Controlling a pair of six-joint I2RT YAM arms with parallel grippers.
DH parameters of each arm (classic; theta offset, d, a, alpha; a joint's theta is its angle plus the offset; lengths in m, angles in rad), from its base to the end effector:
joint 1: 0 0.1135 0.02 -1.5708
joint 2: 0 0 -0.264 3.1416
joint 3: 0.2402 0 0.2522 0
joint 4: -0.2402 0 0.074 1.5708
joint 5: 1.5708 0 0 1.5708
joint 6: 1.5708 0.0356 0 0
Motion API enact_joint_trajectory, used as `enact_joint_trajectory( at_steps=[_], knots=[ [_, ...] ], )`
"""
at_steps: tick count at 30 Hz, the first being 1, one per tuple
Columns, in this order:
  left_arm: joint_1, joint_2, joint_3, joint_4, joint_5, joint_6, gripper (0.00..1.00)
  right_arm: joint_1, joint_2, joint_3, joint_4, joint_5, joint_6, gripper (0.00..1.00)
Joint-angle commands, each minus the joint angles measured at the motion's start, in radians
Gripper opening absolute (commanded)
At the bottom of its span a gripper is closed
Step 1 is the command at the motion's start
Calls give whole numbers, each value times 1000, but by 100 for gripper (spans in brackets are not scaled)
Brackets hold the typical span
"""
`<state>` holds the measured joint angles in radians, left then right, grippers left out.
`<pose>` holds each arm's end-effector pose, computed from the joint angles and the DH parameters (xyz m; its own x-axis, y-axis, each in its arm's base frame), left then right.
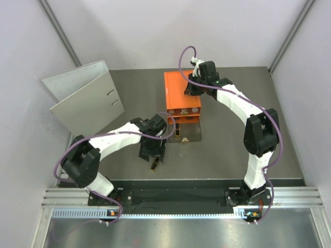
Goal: Organize the makeup
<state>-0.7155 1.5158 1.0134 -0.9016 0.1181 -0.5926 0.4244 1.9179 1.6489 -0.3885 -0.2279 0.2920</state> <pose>0.1989 -0.1785 0.2039 -0.9895 0.1252 -0.0728 0.1369 0.9724 -0.1891 0.4049 0.1918 0.2881 -0.6957 -0.0066 -0.7183 -0.3799 0.8521 0.3601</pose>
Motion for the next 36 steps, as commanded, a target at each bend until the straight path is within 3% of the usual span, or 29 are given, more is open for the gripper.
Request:
enact_joint_trajectory(
  at_steps=[1,6,13,27,36],
  knots=[
    [-59,78,-2,98,-49,-16,72,-9,26,-23,-64,-7,-4,2],
    [-87,150,8,119,-86,-22,58,-7,21,-26,-66,-5,-5,2],
    [-88,161,22,104,-189,-42,0,-6,20,-26,-64,-4,-7,2],
    [-88,-8,325,0,-255,-42,0,-7,26,-26,-64,-5,-7,2],
    [-87,158,563,38,-247,-24,0,-7,18,-35,-62,-2,-10,2]
  ],
)
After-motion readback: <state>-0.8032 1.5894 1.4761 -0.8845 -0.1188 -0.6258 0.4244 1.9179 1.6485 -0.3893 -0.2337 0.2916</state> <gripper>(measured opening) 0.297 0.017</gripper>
